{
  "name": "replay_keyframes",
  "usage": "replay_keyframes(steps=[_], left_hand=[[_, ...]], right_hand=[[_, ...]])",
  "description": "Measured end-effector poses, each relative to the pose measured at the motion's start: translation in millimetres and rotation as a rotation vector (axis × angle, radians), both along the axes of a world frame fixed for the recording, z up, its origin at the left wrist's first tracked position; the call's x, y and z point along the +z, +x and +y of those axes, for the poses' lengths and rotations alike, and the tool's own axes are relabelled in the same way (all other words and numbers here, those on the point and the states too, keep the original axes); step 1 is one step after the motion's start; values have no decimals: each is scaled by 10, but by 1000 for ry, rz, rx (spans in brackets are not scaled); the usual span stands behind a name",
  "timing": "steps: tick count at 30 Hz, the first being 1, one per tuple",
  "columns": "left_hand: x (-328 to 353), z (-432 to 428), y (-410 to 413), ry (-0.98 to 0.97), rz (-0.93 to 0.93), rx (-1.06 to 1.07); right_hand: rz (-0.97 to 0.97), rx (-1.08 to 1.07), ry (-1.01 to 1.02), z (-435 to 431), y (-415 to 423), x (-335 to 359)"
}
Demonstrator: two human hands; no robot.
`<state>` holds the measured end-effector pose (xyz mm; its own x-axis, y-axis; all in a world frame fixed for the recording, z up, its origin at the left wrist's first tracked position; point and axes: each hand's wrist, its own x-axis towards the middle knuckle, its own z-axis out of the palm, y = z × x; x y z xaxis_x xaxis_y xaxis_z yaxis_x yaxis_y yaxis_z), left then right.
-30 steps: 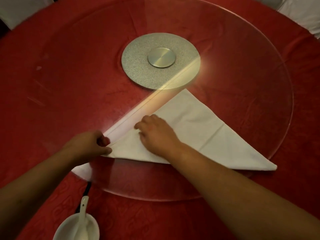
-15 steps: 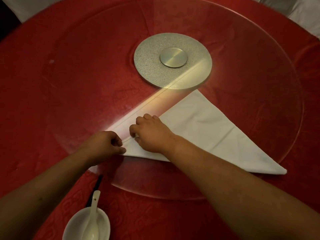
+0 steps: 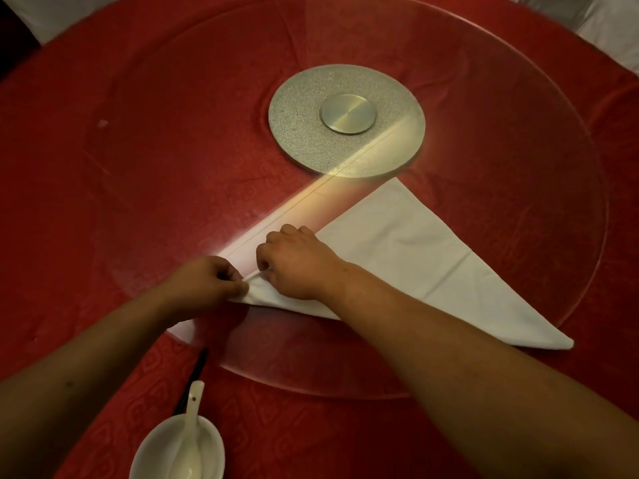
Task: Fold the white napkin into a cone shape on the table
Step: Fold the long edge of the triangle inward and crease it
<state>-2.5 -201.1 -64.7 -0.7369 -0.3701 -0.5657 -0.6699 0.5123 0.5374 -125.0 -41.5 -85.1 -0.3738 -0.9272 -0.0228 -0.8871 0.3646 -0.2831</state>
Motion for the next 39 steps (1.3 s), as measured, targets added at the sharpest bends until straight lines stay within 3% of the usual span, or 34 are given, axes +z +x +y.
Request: replay_keyframes(steps=[13,17,20,24,32,39], left_hand=[[-147,1,22,-252,83,-34],[-219,23,88,-422,161,-90],[-289,35,145,-522,249,-117],[-372,6,212,-516,287,-79],[-401,-5,182,-497,212,-45],[-407,82,162,-459,194,-65]], right_hand=[[42,-59,15,-52,80,-139],[186,-197,-84,-24,233,-186],[123,-241,-126,-60,590,-304],[-15,-301,-82,38,970,-478],[14,-575,83,1480,521,-556],[64,-957,294,3083,197,-457]])
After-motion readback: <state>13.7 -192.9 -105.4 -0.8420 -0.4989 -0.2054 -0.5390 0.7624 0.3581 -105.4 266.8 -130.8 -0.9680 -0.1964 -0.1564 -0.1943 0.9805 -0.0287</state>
